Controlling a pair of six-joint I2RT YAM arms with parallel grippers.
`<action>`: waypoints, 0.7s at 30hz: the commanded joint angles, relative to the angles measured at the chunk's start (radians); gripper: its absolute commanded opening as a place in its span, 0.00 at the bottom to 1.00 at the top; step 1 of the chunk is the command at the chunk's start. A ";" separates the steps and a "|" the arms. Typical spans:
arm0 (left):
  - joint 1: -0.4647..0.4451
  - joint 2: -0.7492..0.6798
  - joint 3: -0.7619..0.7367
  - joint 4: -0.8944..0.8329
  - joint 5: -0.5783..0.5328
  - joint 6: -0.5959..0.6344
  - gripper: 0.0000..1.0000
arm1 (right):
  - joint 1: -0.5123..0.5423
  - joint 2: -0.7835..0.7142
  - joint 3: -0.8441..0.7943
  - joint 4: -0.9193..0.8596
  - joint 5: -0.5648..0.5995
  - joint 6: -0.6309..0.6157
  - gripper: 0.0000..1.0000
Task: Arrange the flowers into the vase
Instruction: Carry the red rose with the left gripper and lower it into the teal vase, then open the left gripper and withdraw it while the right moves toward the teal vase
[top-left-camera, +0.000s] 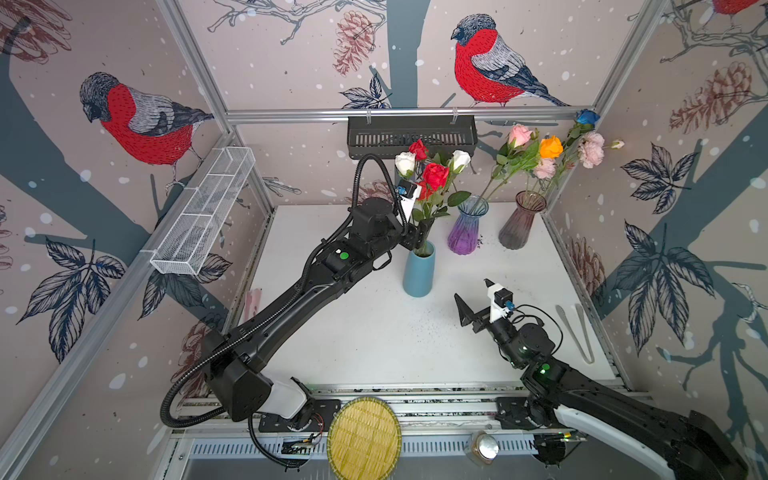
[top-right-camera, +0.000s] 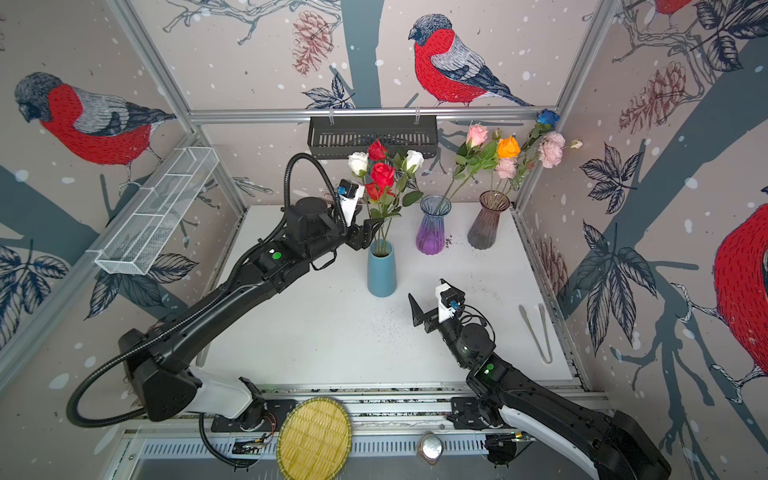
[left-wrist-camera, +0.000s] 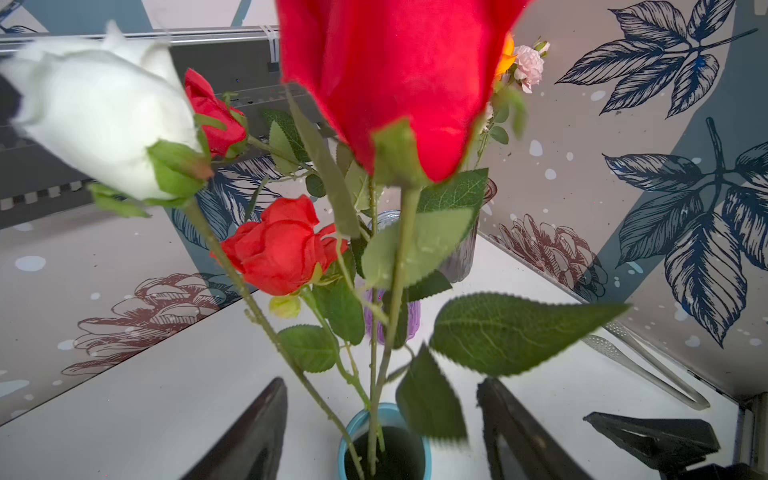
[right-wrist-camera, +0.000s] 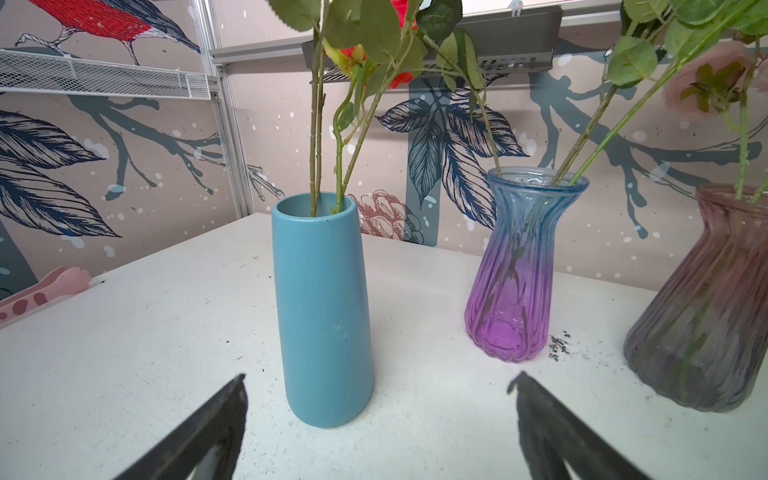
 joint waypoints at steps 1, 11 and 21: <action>0.005 -0.073 -0.065 0.079 -0.059 -0.009 0.72 | -0.004 0.011 -0.001 0.021 -0.002 0.008 0.99; 0.013 -0.415 -0.572 0.461 -0.029 -0.125 0.74 | -0.013 0.107 0.007 0.054 -0.009 0.004 0.99; 0.013 -0.547 -0.932 0.618 -0.053 -0.236 0.84 | -0.064 0.323 0.037 0.155 -0.200 0.043 0.99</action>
